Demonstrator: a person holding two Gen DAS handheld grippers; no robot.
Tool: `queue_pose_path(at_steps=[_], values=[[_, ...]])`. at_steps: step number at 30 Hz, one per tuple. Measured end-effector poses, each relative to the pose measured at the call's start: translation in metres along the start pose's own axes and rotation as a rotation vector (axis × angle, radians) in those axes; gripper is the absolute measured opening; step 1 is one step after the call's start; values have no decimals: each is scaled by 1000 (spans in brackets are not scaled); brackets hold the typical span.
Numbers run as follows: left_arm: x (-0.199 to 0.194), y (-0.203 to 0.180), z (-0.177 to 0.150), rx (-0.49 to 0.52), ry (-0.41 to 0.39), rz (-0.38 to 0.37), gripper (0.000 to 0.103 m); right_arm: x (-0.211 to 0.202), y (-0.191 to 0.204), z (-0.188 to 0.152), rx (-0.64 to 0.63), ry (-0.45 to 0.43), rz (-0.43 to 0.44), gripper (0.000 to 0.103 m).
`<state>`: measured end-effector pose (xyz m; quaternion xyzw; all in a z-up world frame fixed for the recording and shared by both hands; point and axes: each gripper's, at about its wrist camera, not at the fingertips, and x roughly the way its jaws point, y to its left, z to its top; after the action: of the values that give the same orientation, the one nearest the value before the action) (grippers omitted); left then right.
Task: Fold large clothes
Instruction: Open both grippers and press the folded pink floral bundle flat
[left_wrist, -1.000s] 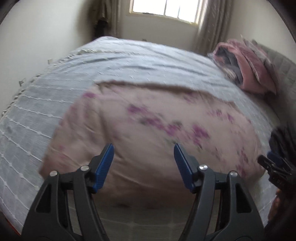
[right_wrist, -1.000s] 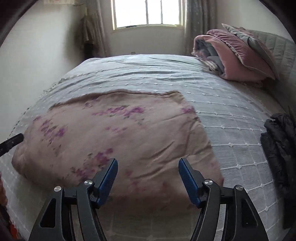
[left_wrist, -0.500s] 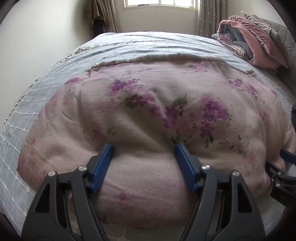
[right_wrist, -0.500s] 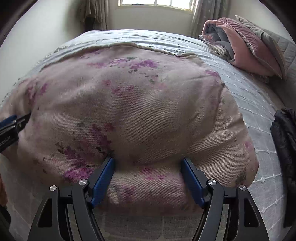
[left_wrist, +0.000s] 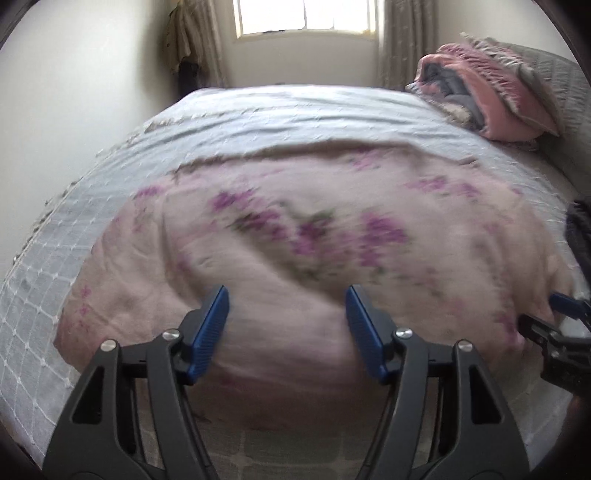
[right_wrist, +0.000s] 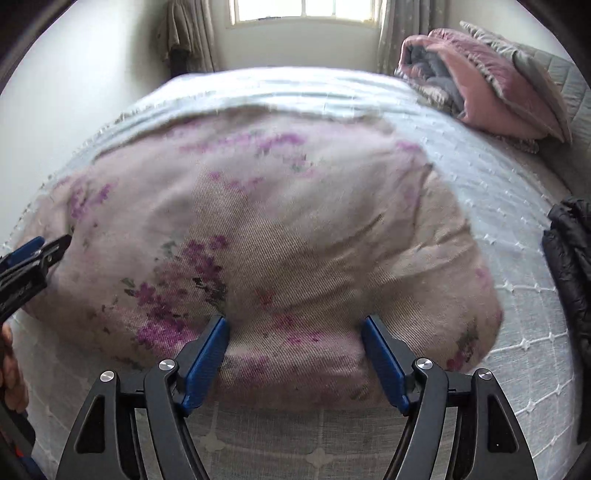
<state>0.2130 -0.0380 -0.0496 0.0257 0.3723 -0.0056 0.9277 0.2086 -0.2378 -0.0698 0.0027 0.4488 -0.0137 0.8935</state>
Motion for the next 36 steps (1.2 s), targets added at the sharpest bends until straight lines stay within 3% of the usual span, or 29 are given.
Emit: queue_pose_path(at_steps=[4,7,10,19,23,26,31,36], values=[[12,-19,-5,49,41,-22,67,-12,-18,4,65,-66,-43,76],[28,-23,-9,56,69,-10,67,4,-40,2,121,12,-62,76],[28,-21,-7,50,75,-21,67,16,-53,2,149,66,-23,80],[20,-8,-3,-8,61,-62,67,12,-49,0,119,66,-50,82],[7,-4,2,-20,13,-50,67,11,-46,2,108,52,-71,82],[3,-9,4,-21,-9,-88,67,6,-42,3,98,34,-95,82],[23,-25,-2,30,54,-48,67,-1,-40,3,96,9,-107,82],[25,-15,1,-30,63,-90,68,-4,-40,3,93,-1,-109,82]])
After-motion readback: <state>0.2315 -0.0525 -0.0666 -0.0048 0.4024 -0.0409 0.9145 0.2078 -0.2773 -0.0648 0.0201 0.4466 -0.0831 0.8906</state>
